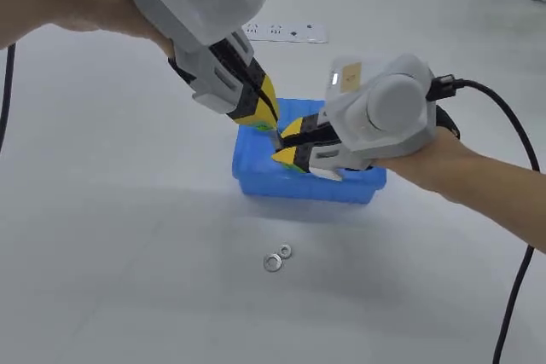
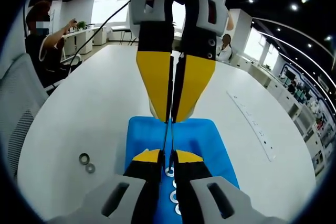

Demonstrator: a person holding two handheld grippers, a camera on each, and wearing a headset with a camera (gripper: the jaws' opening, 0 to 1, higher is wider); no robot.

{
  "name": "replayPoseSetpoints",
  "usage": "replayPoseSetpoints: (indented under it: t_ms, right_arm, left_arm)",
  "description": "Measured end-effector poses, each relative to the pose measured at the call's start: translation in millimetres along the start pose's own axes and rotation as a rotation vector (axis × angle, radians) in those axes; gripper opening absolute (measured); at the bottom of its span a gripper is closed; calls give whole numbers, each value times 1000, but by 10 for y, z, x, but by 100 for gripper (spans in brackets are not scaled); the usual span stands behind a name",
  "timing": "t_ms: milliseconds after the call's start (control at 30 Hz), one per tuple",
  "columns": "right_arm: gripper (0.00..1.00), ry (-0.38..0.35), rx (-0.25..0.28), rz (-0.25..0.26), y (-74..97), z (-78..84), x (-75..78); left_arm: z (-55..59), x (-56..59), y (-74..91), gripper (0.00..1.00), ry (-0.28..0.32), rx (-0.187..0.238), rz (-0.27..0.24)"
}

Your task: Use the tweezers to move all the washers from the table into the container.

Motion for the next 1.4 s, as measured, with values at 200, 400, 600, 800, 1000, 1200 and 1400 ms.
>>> replayPoseSetpoints:
  t_ms: [200, 400, 600, 800, 1000, 1200, 1400]
  right_arm:
    - [11, -5, -14, 1, 4, 4, -23]
    - [11, -18, -3, 13, 74, -30, 1]
    - [11, -7, 11, 27, 183, -104, 3]
    - [11, 17, 28, 38, 342, -234, -29]
    - [11, 41, 52, 56, 467, -417, -71]
    - [10, 73, 51, 48, 529, -517, -188]
    - [10, 96, 38, 28, 552, -536, -388]
  left_arm:
    - [9, -2, -15, 6, 3, -3, 3]
    - [-87, 15, 22, 6, -8, -3, -9]
    - [-244, 90, 106, 6, -28, -6, -25]
    - [-308, 68, 212, 6, -69, -16, -40]
    - [-431, 176, 404, 6, -108, -31, -59]
    - [-489, 316, 488, 6, -118, -36, -72]
    - [-518, 490, 472, 6, -139, -47, -59]
Point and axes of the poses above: the centre of the closed fingertips' face, and the gripper's own axes: y roughly backward along the fingers, x roughly to its right, z roughly out of its underside, the point moved 4 cm from there along y, roughly backward along the fingers, and after that the axes turned 1 degree about z, right-handed, at the moved point
